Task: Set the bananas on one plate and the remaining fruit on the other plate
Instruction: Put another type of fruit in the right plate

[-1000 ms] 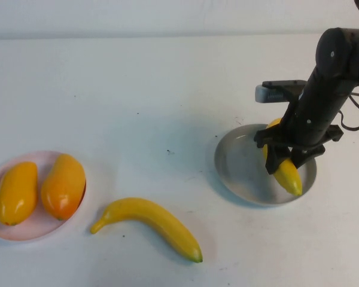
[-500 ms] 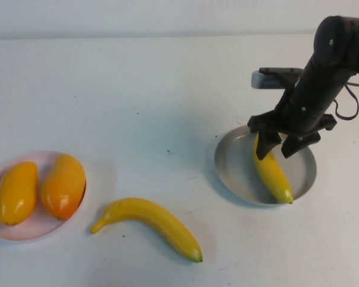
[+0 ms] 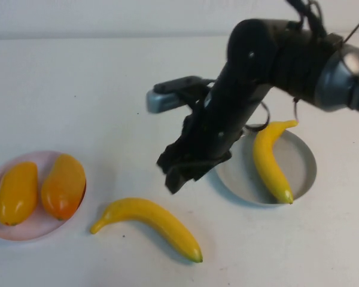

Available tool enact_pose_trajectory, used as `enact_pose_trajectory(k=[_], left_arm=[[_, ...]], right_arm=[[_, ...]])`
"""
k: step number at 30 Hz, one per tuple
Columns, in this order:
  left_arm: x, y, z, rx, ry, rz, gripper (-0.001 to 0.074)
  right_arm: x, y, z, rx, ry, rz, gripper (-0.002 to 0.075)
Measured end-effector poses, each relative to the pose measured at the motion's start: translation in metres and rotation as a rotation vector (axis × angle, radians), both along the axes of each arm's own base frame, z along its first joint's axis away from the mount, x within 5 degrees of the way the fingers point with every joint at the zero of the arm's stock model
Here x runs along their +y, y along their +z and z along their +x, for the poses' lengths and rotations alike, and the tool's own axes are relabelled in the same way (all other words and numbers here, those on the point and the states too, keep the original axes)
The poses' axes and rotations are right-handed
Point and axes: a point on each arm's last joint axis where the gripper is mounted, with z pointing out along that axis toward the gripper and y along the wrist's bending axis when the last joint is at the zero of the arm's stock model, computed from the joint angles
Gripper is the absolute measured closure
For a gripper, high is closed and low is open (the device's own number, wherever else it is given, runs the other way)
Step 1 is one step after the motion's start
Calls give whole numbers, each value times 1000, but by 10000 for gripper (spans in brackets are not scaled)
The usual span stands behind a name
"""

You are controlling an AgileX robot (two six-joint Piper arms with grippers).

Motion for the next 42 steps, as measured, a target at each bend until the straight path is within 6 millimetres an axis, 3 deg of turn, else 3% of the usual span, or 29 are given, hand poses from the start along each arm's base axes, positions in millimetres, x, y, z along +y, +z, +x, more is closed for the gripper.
enact_pose_trajectory(k=[3,8,26,31,34,42], left_arm=[[0,0,0,0,0,0,731],[0,0,0,0,0,0,731],[0,0,0,0,0,0,731],[0,0,0,0,0,0,731],[0,0,0,0,0,0,731],[0,0,0,0,0,0,731]], right_arm=[[30,-6,-28,-51,175,-53,353],[53,-28,-47,-116,325,-181,353],[69,-88,-33,-114,342,-256,353],[69,-90,-32,-109,332,-260,372],[68,-88,-30,-107,250,-281,422],[63,-70,-19,-117,98,-323,421]])
